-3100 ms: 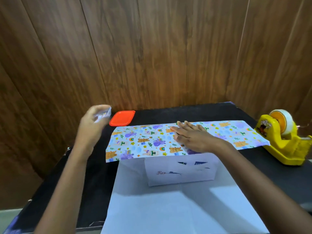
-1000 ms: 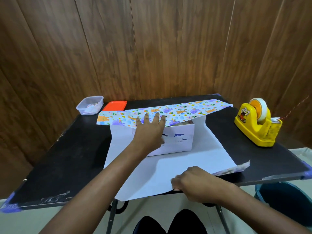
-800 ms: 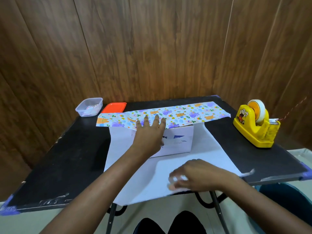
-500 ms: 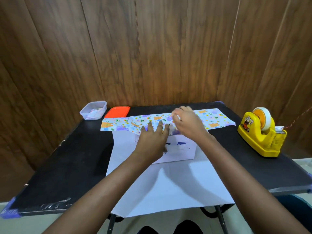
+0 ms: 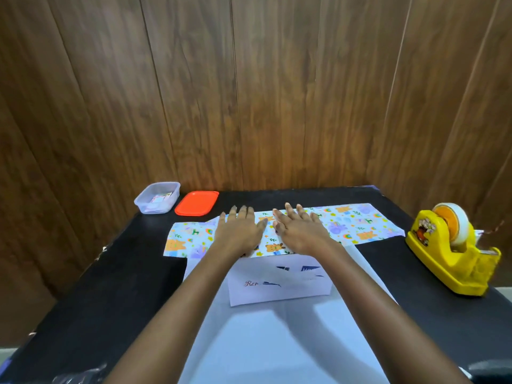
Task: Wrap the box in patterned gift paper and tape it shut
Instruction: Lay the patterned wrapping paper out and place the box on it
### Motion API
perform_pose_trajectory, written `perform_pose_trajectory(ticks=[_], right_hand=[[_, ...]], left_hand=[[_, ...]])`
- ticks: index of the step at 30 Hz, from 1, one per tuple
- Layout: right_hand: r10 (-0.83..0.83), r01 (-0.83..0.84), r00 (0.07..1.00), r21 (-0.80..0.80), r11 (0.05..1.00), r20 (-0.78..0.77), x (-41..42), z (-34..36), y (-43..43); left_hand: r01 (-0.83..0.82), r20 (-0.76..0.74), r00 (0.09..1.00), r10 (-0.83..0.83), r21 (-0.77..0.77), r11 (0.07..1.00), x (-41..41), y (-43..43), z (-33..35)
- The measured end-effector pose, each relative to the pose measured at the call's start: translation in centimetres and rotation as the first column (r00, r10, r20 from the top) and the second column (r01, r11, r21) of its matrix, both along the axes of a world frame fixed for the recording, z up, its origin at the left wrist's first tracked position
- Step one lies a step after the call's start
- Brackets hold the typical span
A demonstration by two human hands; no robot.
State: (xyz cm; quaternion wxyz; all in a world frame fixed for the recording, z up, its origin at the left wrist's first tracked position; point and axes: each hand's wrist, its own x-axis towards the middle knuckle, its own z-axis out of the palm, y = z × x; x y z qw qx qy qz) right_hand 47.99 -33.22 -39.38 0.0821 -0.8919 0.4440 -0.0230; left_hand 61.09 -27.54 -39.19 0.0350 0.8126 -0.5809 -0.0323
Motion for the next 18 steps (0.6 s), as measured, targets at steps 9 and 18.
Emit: perform_pose_trajectory(ticks=[9, 18], right_hand=[[-0.014, 0.017, 0.998, 0.05, 0.999, -0.064, -0.1, 0.5, -0.2], [-0.024, 0.026, 0.997, 0.023, 0.999, -0.072, 0.1, 0.3, -0.1]], left_hand=[[-0.339, 0.069, 0.939, 0.337, 0.016, 0.941, 1.8, 2.7, -0.5], [-0.073, 0.052, 0.996, 0.072, 0.023, 0.997, 0.8, 0.6, -0.3]])
